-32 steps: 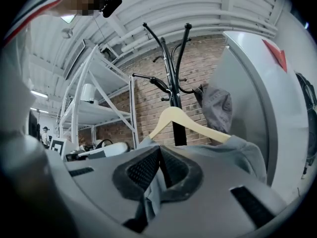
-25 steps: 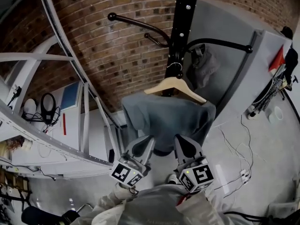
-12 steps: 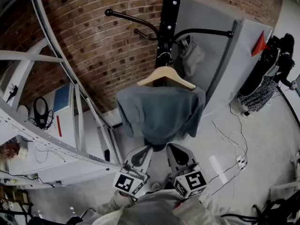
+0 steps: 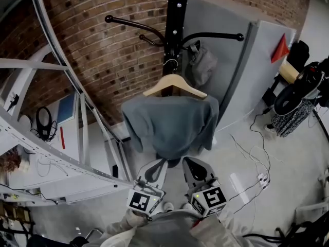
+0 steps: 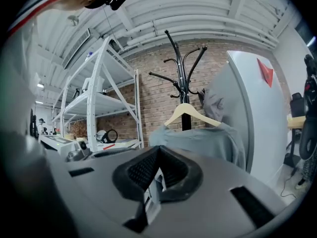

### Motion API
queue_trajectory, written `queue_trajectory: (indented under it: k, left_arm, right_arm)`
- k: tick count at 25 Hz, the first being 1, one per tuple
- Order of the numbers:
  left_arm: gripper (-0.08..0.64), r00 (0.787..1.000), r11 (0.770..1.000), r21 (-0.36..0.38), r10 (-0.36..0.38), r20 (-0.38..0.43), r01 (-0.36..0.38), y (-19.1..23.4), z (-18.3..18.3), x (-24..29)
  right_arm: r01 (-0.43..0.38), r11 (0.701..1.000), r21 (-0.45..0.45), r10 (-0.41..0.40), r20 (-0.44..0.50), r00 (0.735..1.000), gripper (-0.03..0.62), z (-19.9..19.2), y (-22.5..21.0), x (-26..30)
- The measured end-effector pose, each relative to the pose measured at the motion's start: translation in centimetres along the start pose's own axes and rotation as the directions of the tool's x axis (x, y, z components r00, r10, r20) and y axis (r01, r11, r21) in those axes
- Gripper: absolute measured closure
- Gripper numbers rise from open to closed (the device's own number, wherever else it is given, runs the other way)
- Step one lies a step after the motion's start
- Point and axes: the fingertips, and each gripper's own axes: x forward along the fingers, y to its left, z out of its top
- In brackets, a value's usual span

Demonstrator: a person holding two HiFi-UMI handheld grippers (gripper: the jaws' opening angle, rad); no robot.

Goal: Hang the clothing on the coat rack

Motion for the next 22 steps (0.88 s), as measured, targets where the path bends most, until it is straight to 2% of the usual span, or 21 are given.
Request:
queue_trajectory:
  k: [11, 22]
  left_arm:
    - [0.551, 0.998, 0.998, 0.007, 0.057, -0.015, -0.057, -1.4, 0.7, 1.4]
    - [0.551, 0.998, 0.999, 0.006, 0.054, -0.032, -0.054, -2.2, 0.2, 2.1]
  right_arm:
    - [-0.037, 0.999, 0.02, 0.036, 0.026, 0.999, 0.569, 0.5, -2.0, -1.3]
    - [-0.043, 0.999, 0.031, 0.042, 0.031, 0.999, 0.569, 0.3, -3.0, -1.5]
